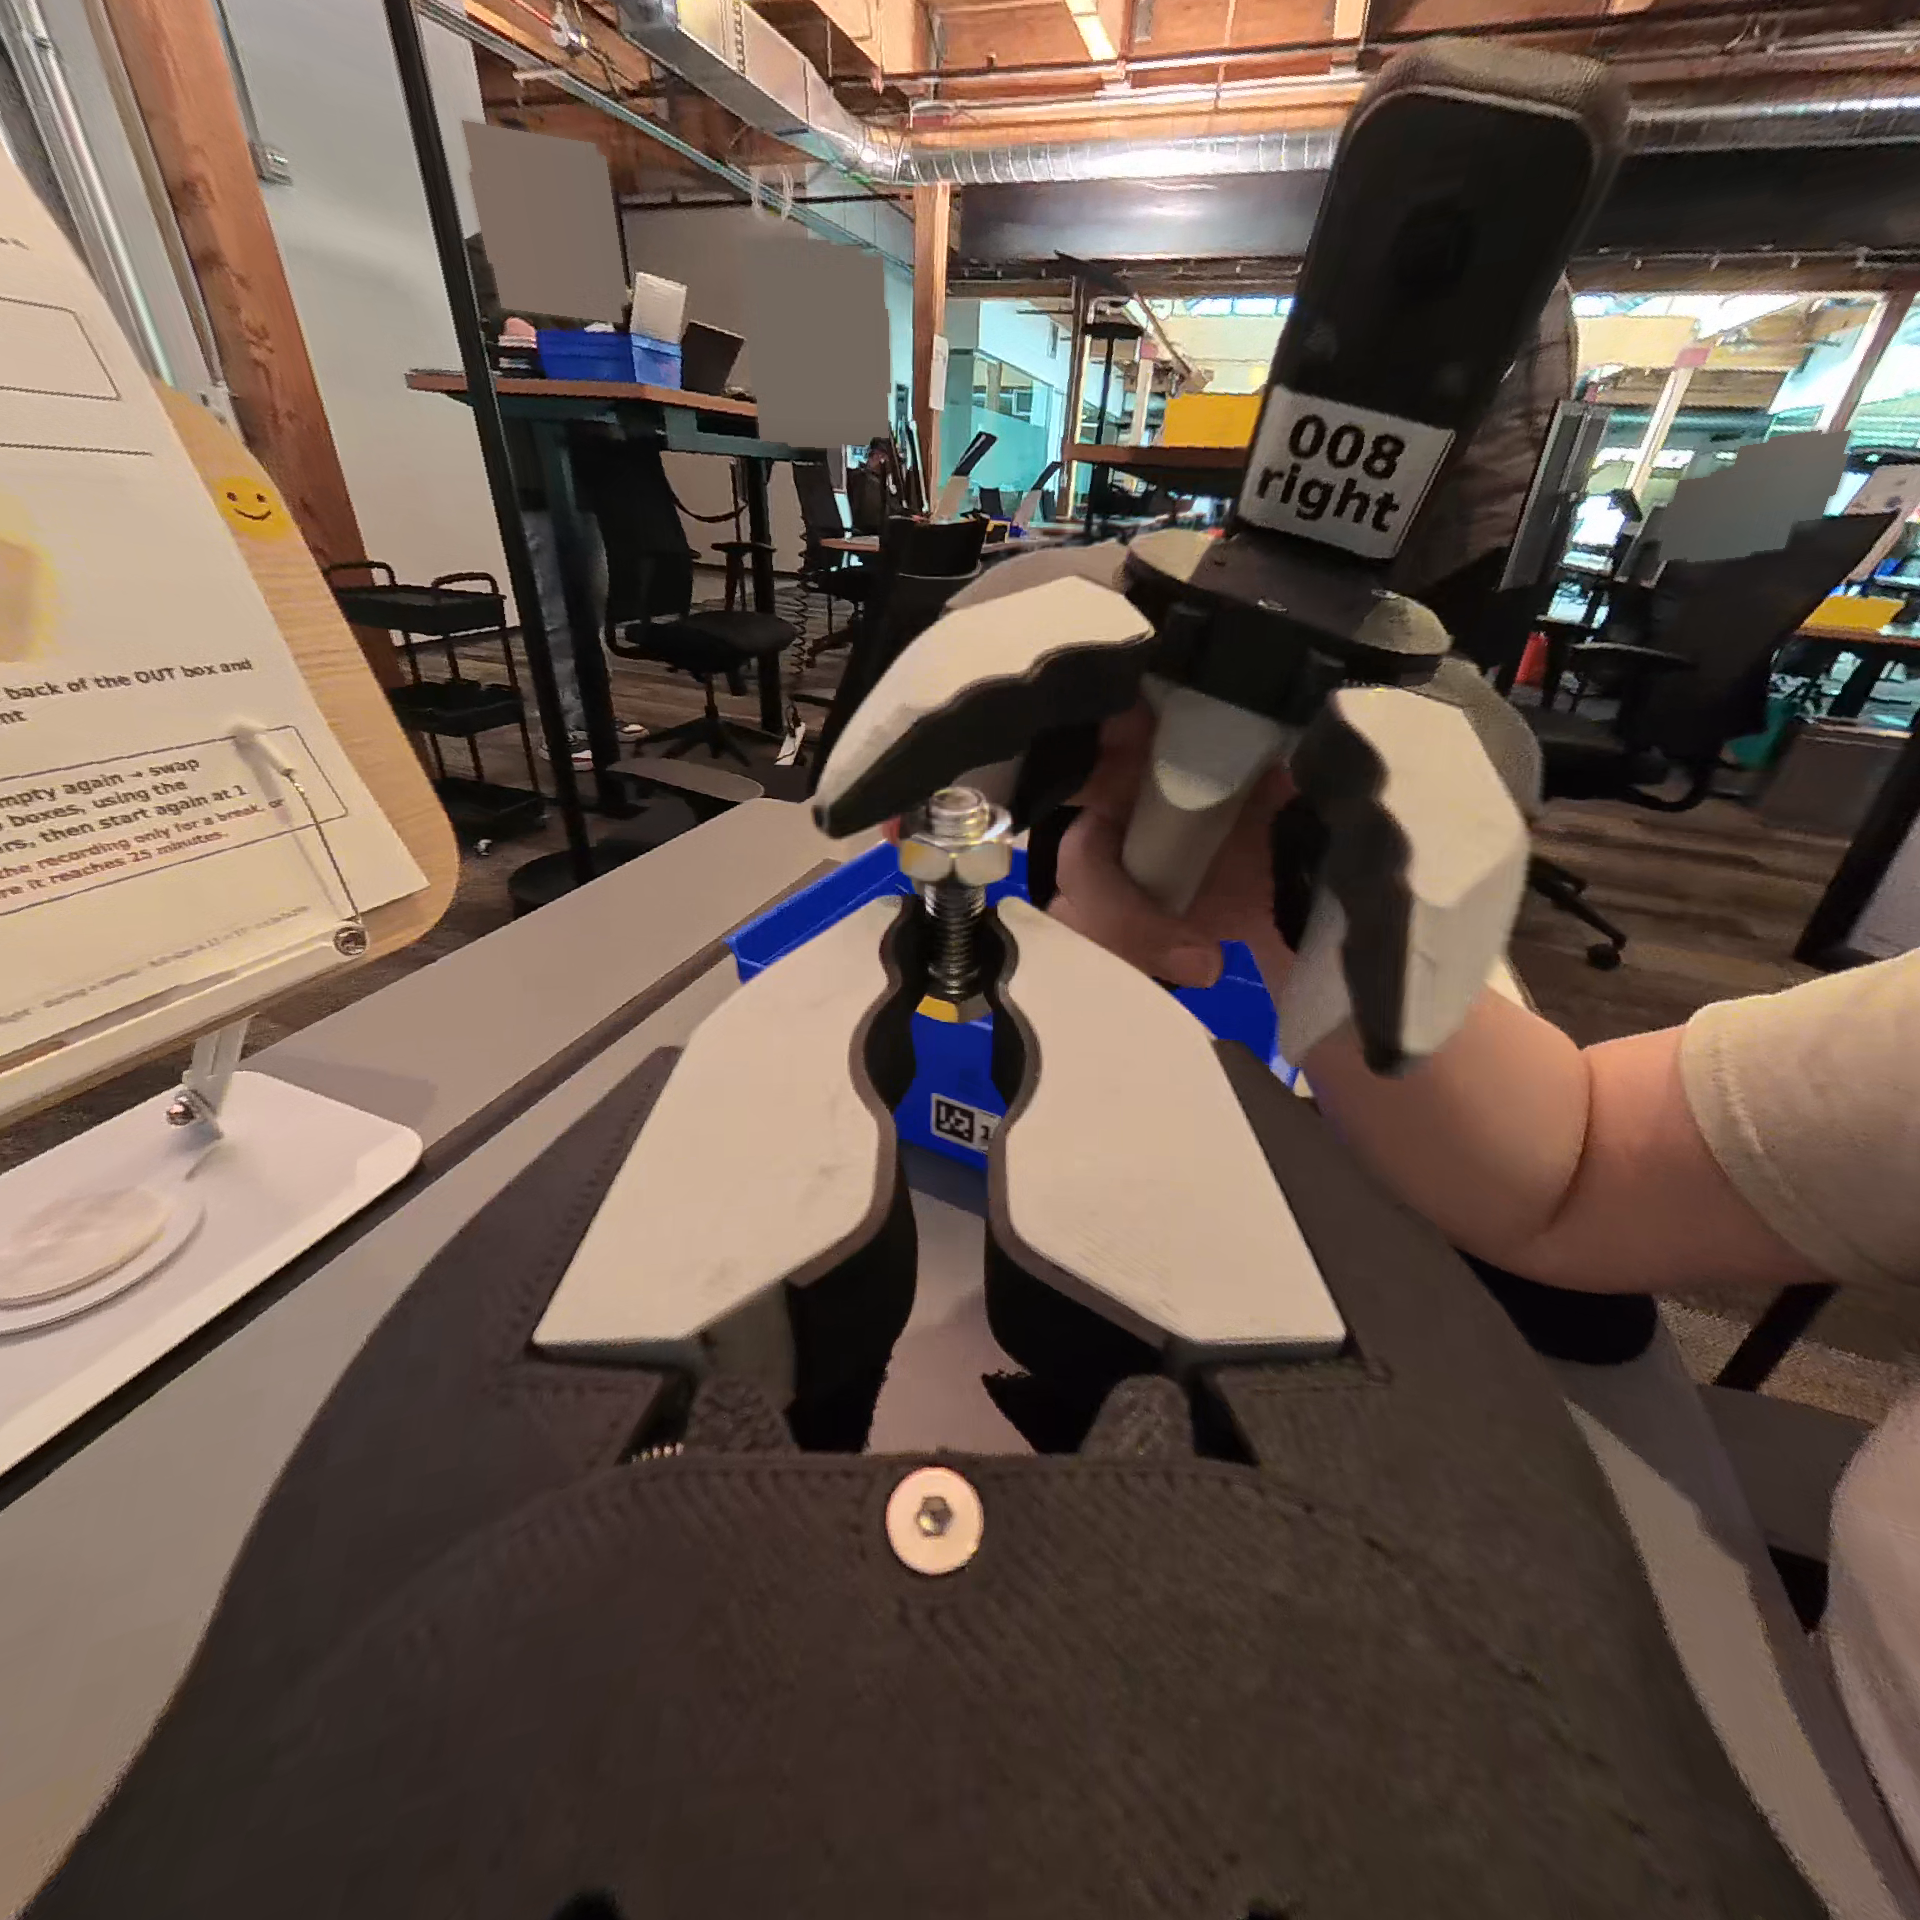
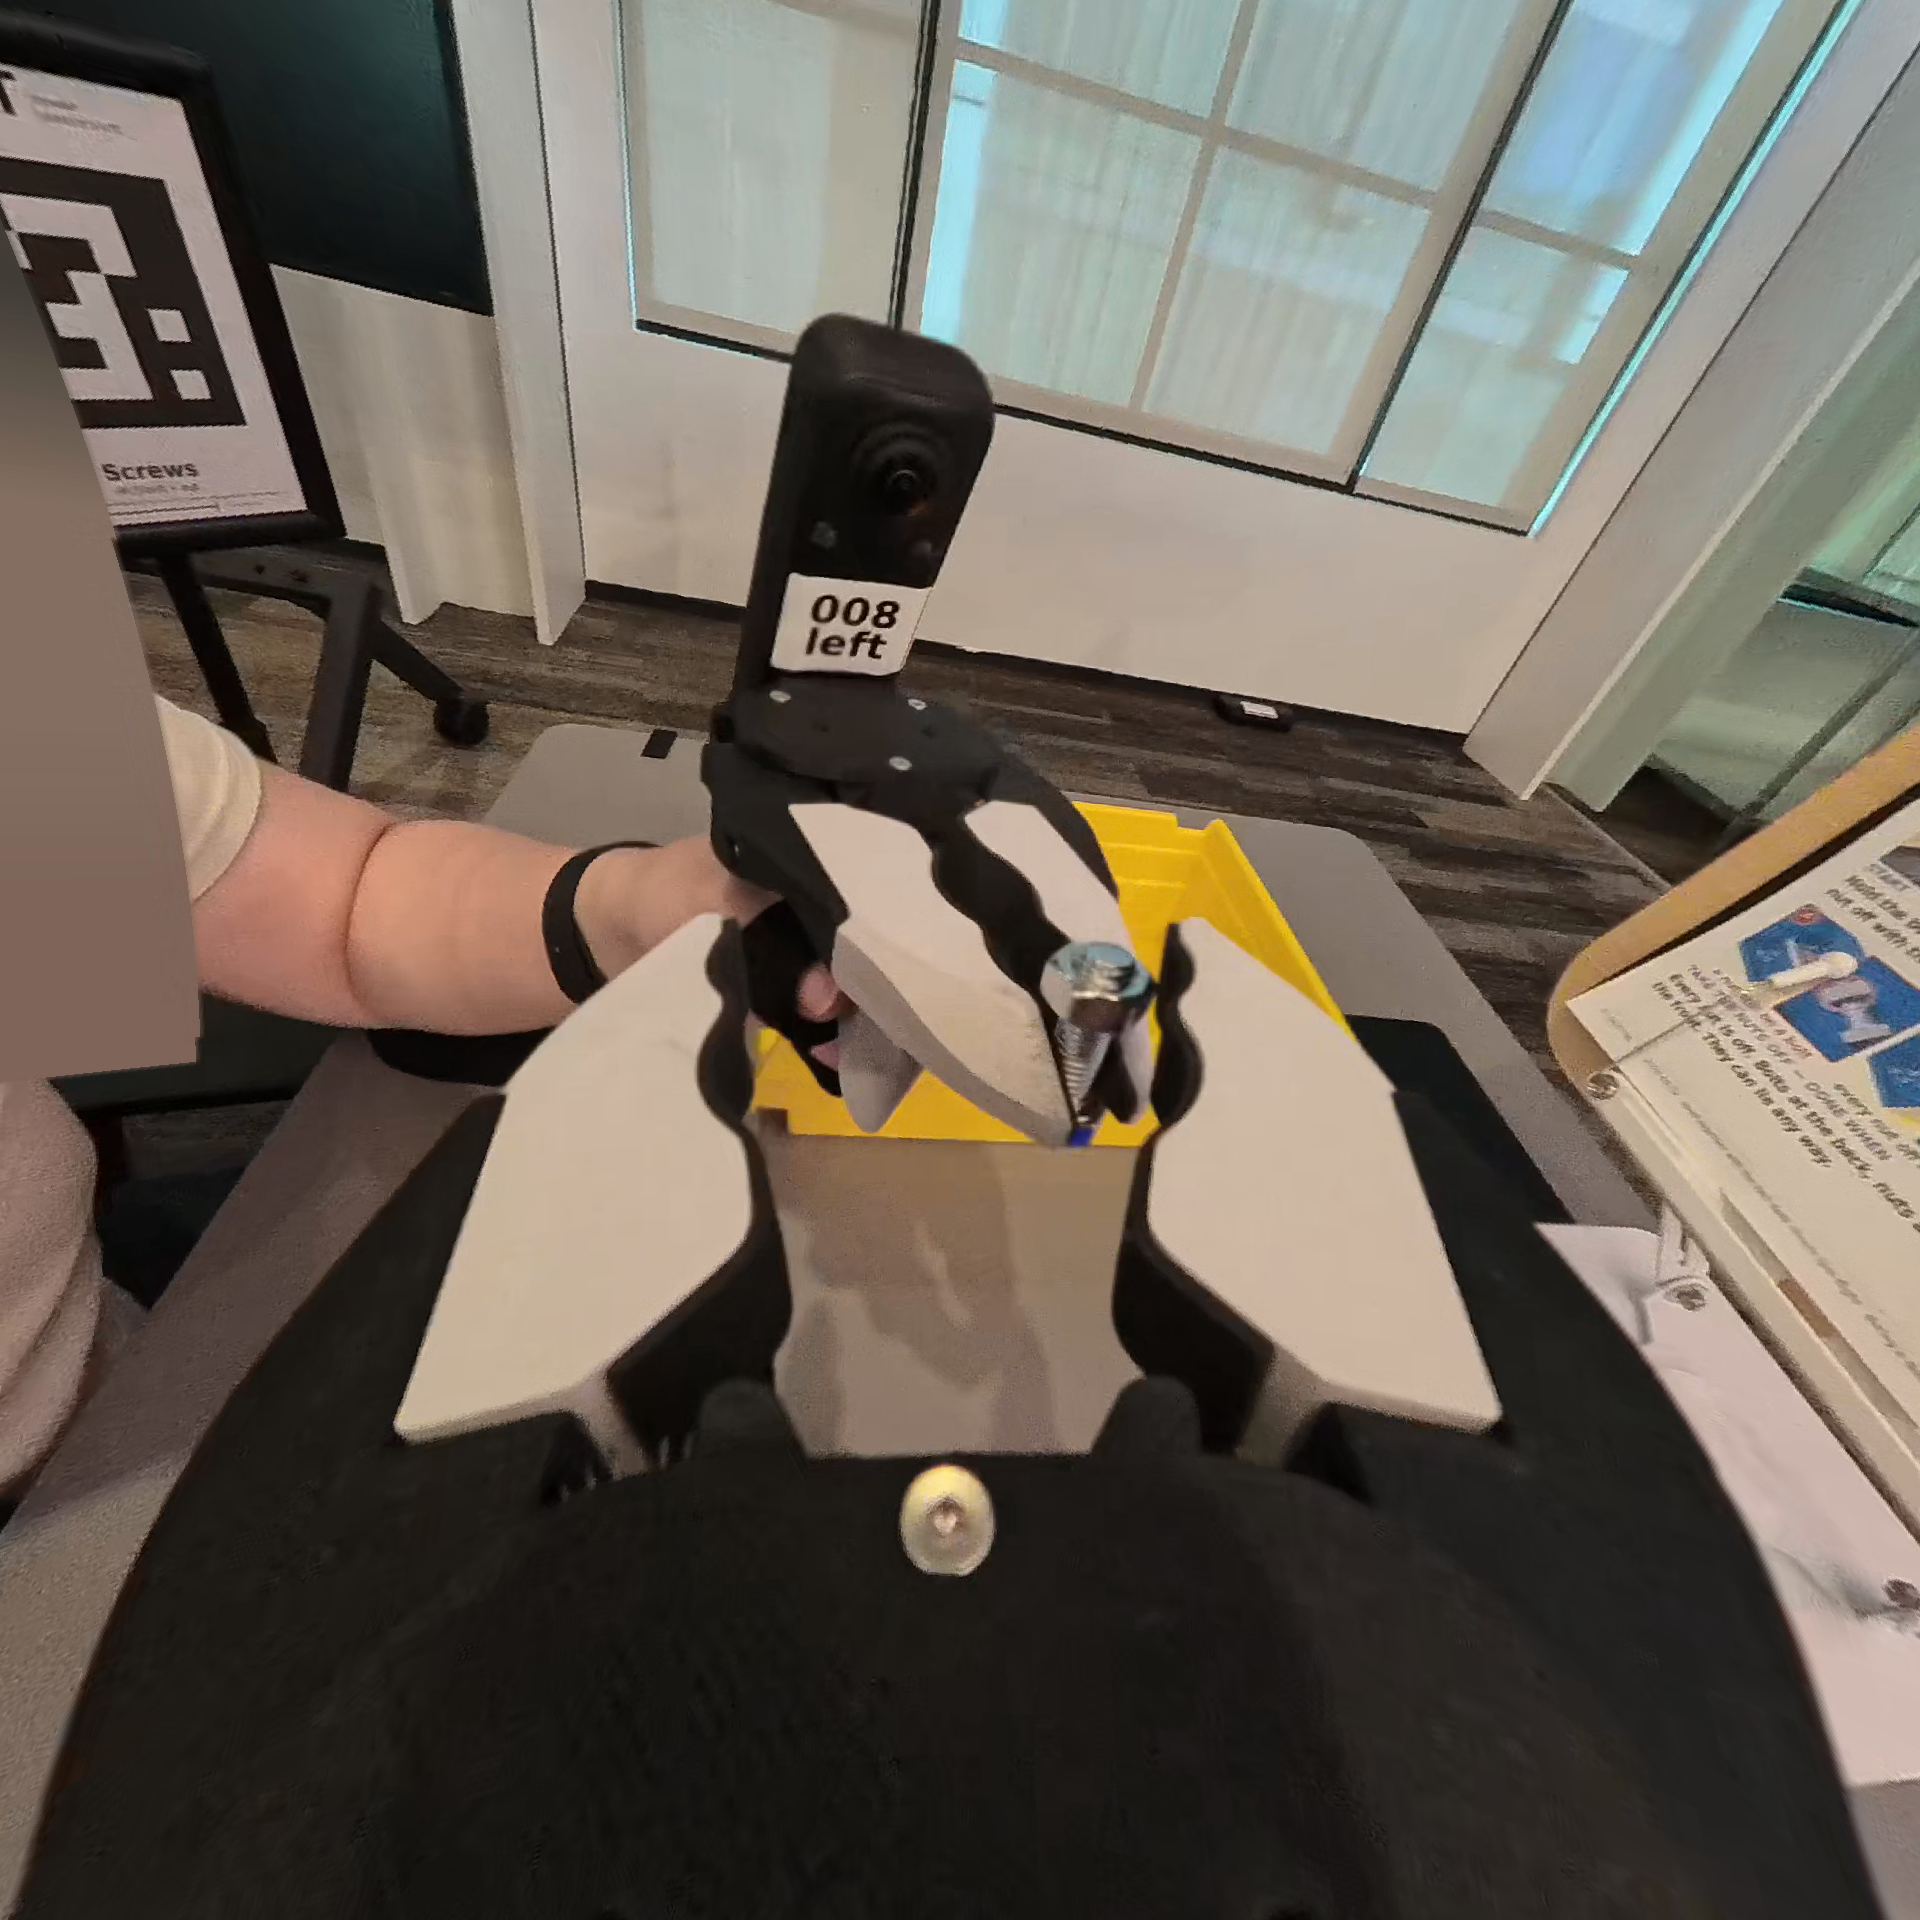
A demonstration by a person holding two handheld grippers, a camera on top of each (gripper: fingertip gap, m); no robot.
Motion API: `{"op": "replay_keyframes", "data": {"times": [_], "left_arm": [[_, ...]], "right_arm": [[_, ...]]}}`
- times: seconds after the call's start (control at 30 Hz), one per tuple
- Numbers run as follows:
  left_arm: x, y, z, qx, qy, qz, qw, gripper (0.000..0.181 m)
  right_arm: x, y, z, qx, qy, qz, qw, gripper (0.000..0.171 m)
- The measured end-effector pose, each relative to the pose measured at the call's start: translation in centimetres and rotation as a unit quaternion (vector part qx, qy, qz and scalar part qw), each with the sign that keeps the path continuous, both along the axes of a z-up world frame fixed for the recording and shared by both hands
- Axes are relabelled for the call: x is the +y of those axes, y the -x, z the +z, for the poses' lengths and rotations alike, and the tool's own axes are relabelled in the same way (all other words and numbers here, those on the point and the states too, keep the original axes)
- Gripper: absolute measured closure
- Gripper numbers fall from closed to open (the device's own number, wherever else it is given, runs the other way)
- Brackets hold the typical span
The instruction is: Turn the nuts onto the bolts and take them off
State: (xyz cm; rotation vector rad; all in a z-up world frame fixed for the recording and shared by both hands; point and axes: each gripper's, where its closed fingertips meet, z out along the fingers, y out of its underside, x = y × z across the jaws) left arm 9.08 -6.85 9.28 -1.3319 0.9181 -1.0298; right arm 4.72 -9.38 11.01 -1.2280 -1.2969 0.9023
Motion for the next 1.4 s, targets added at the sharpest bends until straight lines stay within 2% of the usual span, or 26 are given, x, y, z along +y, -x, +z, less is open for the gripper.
{"op": "replay_keyframes", "data": {"times": [0.1,0.17,0.27,0.33,0.43,0.53,0.57,0.6,0.63,0.67,0.73,0.83,0.9,1.07,1.13,1.3,1.4], "left_arm": [[1.0,0.8,-0.1,0.009,-0.006,0.032,0.999,0.172],[1.9,1.9,0.4,-0.005,-0.002,0.056,0.998,0.172],[1.5,2.1,0.9,-0.021,0.010,0.030,0.999,0.172],[1.0,1.4,0.6,-0.011,0.008,0.019,1.000,0.172],[-0.3,0.0,0.0,0.010,-0.002,-0.015,1.000,0.172],[0.0,0.1,-0.1,0.019,-0.011,0.004,1.000,0.172],[0.4,0.4,-0.2,0.024,-0.009,0.016,1.000,0.172],[0.8,0.8,-0.2,0.025,-0.008,0.022,0.999,0.172],[1.2,1.3,0.0,0.018,-0.004,0.034,0.999,0.172],[1.8,1.9,0.2,0.008,0.000,0.052,0.999,0.172],[2.0,2.3,0.5,-0.004,0.009,0.048,0.999,0.172],[1.4,1.8,0.5,-0.010,0.020,0.022,1.000,0.172],[0.7,1.0,0.2,0.003,0.014,0.005,1.000,0.172],[-0.1,0.0,-0.3,0.023,0.004,-0.006,1.000,0.172],[-0.3,0.0,-0.3,0.025,0.001,-0.013,1.000,0.172],[-0.7,0.0,0.3,0.008,-0.004,-0.029,1.000,0.171],[0.0,0.4,0.4,0.008,0.009,-0.012,1.000,0.143]], "right_arm": [[-0.1,-0.8,-0.2,-0.030,-0.008,-0.007,0.999,0.089],[-1.7,-2.0,0.4,-0.033,-0.006,0.030,0.999,0.124],[-0.9,-2.9,2.8,0.032,0.002,-0.005,0.999,0.121],[0.3,-2.7,2.9,0.051,-0.008,-0.034,0.998,0.108],[1.1,-1.3,1.4,0.034,0.006,-0.035,0.999,0.100],[0.2,-0.1,-0.5,-0.018,0.024,-0.005,1.000,0.099],[0.0,-0.3,-0.8,-0.035,0.023,-0.007,0.999,0.091],[-0.1,-0.8,-0.8,-0.048,0.014,-0.012,0.999,0.091],[-0.7,-1.4,-0.6,-0.056,0.002,0.001,0.998,0.103],[-1.9,-1.8,0.0,-0.048,-0.003,0.033,0.998,0.129],[-2.7,-2.4,2.0,0.003,0.007,0.048,0.999,0.131],[-0.6,-2.8,2.9,0.038,0.012,-0.014,0.999,0.134],[1.3,-2.7,2.6,0.044,0.013,-0.056,0.997,0.143],[2.1,-1.4,0.6,0.021,0.065,-0.045,0.997,0.151],[2.3,-1.4,0.6,0.029,0.065,-0.047,0.996,0.161],[2.3,-1.9,1.0,0.055,0.125,-0.015,0.991,0.161],[2.4,-2.2,1.2,0.072,0.156,0.008,0.985,0.161]]}}
